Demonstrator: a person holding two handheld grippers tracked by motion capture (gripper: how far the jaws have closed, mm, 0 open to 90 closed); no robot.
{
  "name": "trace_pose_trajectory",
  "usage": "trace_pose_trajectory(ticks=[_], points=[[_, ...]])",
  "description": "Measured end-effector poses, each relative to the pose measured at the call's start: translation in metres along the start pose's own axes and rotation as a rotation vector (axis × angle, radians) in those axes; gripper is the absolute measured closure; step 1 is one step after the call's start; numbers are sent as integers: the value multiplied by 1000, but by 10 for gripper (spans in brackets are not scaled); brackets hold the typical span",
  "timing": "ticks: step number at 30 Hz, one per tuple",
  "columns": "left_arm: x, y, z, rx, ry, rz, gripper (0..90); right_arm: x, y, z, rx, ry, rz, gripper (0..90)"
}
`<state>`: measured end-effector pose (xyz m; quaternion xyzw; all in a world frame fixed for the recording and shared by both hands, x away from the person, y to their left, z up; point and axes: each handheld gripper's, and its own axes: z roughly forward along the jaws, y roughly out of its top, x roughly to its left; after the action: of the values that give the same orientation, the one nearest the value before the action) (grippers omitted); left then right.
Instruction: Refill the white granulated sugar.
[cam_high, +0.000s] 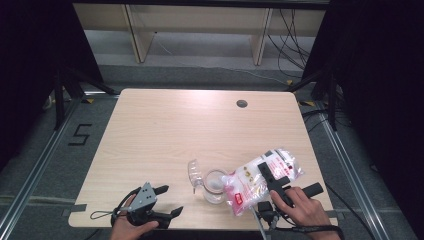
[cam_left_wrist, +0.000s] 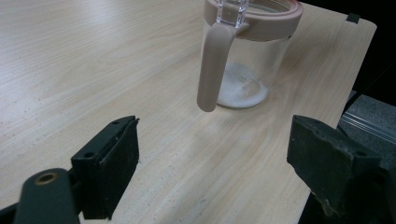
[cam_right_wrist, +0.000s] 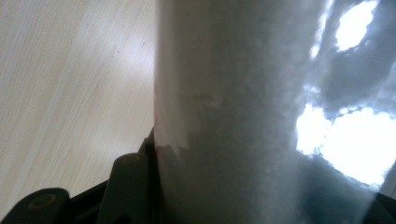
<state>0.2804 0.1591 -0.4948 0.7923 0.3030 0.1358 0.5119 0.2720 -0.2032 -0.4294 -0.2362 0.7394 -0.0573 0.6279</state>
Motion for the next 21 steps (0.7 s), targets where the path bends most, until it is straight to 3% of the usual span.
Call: trace_pose_trajectory(ticks=[6, 8, 14, 21], points=[[0, 0, 0, 1, 4, 2, 164, 4, -1, -1, 11, 6, 46, 535], [0, 0, 0, -1, 1, -1, 164, 2, -1, 0, 4, 7, 26, 536], [2, 1, -1, 4, 4, 28, 164, 2, -2, -1, 8, 6, 34, 537], [1, 1, -1, 1, 4, 22, 164, 2, -1, -2, 3, 6, 44, 539]])
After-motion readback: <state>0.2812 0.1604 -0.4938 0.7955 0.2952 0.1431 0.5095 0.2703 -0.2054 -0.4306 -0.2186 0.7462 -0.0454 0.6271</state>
